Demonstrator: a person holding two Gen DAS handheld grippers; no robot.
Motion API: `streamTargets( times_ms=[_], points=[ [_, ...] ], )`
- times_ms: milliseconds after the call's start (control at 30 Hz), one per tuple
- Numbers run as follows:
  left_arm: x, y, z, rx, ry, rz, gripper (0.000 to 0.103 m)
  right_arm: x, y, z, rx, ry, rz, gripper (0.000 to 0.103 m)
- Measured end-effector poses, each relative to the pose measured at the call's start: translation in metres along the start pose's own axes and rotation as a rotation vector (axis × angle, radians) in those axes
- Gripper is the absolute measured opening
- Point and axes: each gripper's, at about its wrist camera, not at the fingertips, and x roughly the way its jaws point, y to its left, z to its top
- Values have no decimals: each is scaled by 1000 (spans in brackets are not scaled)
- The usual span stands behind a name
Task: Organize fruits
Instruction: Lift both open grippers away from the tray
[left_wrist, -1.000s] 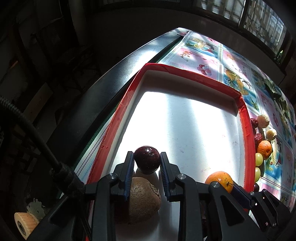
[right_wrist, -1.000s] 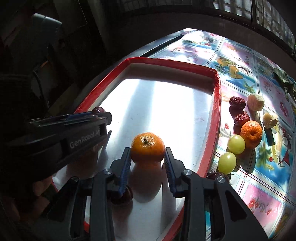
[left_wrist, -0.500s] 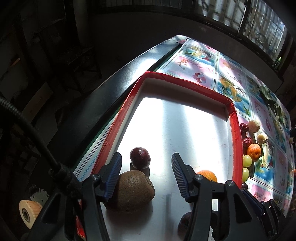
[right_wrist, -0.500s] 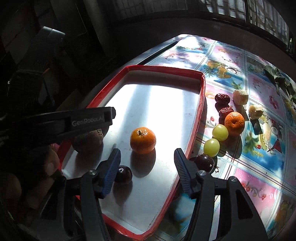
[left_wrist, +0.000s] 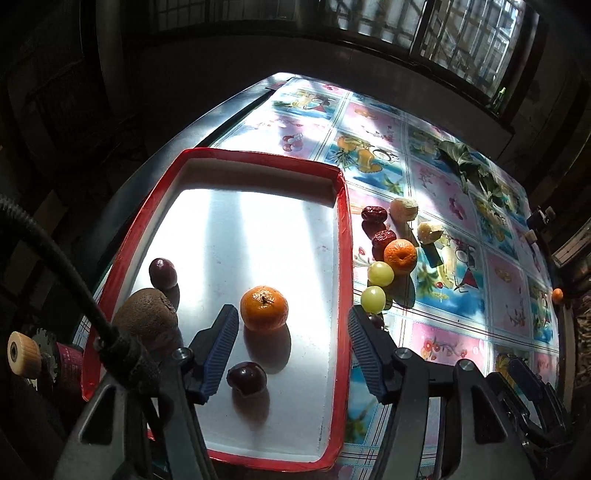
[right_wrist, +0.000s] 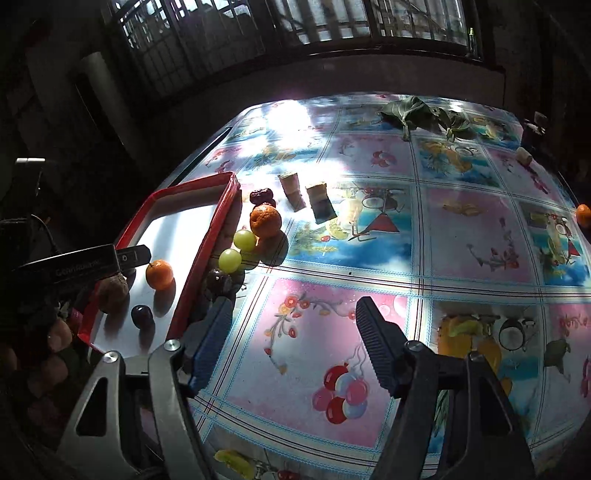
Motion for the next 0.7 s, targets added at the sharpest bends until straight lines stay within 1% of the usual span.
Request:
streamTargets(
  times_ms=[133,300,500,700],
  points=[
    [-2,-36,-11,78,16,-33,62,-14,-36,-6,71,-15,-44,70],
    [-8,-68,-24,136,37,-72,62,-29,-66,-12,126,-29,-78,70],
    [-22,-91,-37,181,36,-91,64,-40,-83,-19,165,-54,-87,71],
    [-28,-104,-46,201,37,-96,67,-46,-92,-25,189,-60,-81,71]
  ],
)
